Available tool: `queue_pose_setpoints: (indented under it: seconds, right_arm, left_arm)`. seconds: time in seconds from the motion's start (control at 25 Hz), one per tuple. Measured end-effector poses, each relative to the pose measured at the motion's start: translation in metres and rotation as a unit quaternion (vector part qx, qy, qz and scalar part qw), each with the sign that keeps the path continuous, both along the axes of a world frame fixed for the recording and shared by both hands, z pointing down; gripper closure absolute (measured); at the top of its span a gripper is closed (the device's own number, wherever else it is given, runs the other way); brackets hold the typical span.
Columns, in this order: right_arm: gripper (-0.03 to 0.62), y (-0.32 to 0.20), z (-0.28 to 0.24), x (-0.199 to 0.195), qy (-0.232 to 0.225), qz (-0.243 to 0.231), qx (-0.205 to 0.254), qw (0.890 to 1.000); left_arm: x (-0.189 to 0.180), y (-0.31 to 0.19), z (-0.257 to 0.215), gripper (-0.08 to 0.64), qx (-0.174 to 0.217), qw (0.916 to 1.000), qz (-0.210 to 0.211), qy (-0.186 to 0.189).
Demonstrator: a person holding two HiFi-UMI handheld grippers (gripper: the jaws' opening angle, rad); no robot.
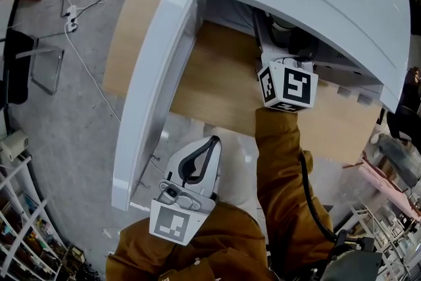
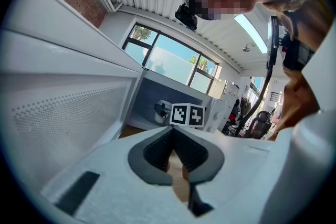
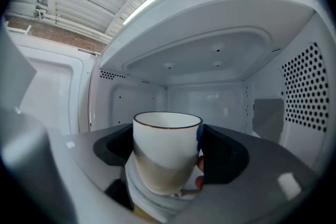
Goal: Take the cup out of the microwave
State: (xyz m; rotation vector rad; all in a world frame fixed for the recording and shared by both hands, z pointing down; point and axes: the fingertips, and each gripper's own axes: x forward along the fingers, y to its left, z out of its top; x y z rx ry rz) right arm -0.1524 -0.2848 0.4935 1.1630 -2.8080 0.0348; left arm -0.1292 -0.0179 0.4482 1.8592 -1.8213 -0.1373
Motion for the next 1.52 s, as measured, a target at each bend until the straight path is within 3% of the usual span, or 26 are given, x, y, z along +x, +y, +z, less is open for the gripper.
queue_pose_setpoints:
  seconds: [0.32, 0.52, 1.0, 1.24, 1.52]
  right_arm:
    - [0.202, 0.013, -0.015, 0.023, -0.027, 0.006, -0.01, 1.0]
    - [0.202, 0.033, -0.032, 0.048, -0.028, 0.003, -0.003, 1.0]
    - [0.202, 0.087, -0.088, 0.112, -0.036, -0.039, -0.022, 0.998]
    - [0.202, 0.104, -0.126, 0.148, -0.058, -0.028, -0.03, 0.997]
    - [0.202, 0.105, -0.183, 0.183, -0.083, -0.001, -0.004, 0.997]
  left_arm:
    - [0.01, -0.008, -0.001, 0.555, 0.0, 1.0, 0.008, -0.004]
    - [0.007, -0.023, 0.008, 0.555, 0.004, 0.9995, 0.014, -0.029]
    - [0.032, -0.052, -0.009, 0.555, 0.006, 0.9981, 0.052, -0.033]
    - [0.042, -0.063, -0.032, 0.555, 0.015, 0.9965, 0.068, -0.047]
    - [0.06, -0.072, -0.069, 0.555, 0.038, 0.9932, 0.093, -0.059]
